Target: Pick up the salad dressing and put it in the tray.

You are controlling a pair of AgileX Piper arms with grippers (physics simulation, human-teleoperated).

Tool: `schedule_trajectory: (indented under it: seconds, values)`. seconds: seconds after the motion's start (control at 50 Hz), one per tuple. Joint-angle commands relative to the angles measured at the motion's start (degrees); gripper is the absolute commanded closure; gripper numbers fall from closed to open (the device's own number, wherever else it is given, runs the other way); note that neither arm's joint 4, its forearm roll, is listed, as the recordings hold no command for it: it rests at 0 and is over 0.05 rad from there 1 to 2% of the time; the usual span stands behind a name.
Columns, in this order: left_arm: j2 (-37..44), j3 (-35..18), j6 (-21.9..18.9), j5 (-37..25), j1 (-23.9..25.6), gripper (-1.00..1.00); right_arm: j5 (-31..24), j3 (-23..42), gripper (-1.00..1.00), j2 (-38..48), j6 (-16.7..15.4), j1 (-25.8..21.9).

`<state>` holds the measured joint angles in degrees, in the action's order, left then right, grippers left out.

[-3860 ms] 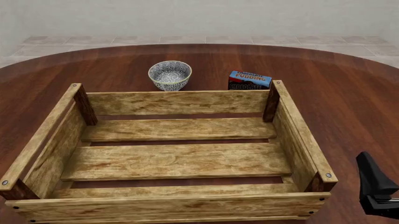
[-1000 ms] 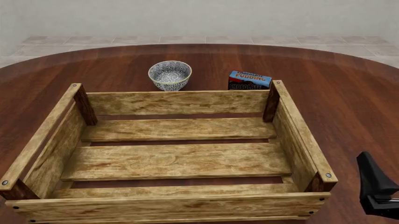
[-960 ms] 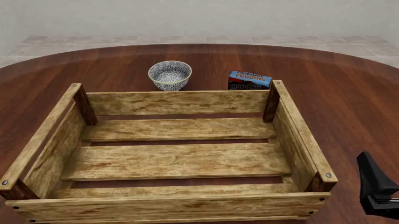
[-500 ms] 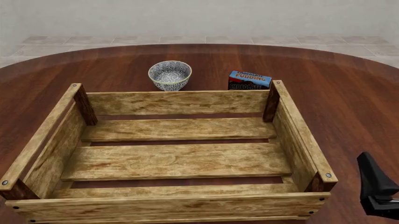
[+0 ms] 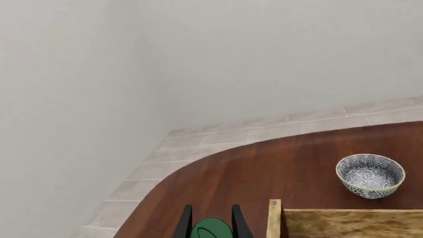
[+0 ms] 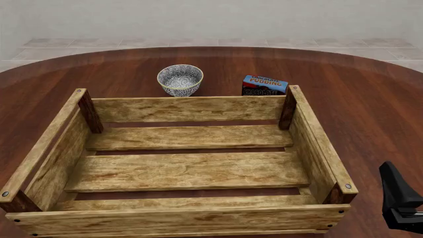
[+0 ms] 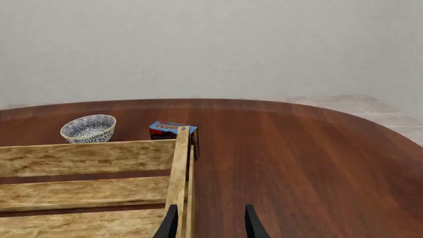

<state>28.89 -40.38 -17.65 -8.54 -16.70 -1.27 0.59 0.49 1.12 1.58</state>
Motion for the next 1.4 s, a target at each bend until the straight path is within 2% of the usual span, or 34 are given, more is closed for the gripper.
schedule_trajectory:
  seconds: [0.02,0.44,0.6,0.7,1.02,1.22,1.4]
  values:
    - [2.37,-6.0,-1.0,-1.23,6.22,1.0,0.14,-0.12,-1.0,0.07,0.18,0.11]
    - [7.47,-11.09,-1.94,-2.33,17.75,1.0,0.74,-0.31,-1.0,0.69,0.37,-0.01]
    - [9.89,-12.91,-1.05,-2.35,21.89,1.0,0.33,-0.06,-1.0,0.56,0.26,0.01]
    - [11.45,-12.89,-2.46,-1.02,23.79,1.0,0.68,-0.17,-1.0,0.83,0.14,0.0]
    - [16.97,-12.15,0.35,1.47,30.72,1.0,0.59,-0.07,-1.0,0.92,0.28,0.28]
    - [20.5,-12.73,2.93,2.5,33.42,1.0,0.65,-0.09,-1.0,0.95,0.37,0.54]
    - [23.27,-13.25,3.68,3.64,35.01,1.0,0.61,-0.1,-1.0,0.93,0.43,0.57]
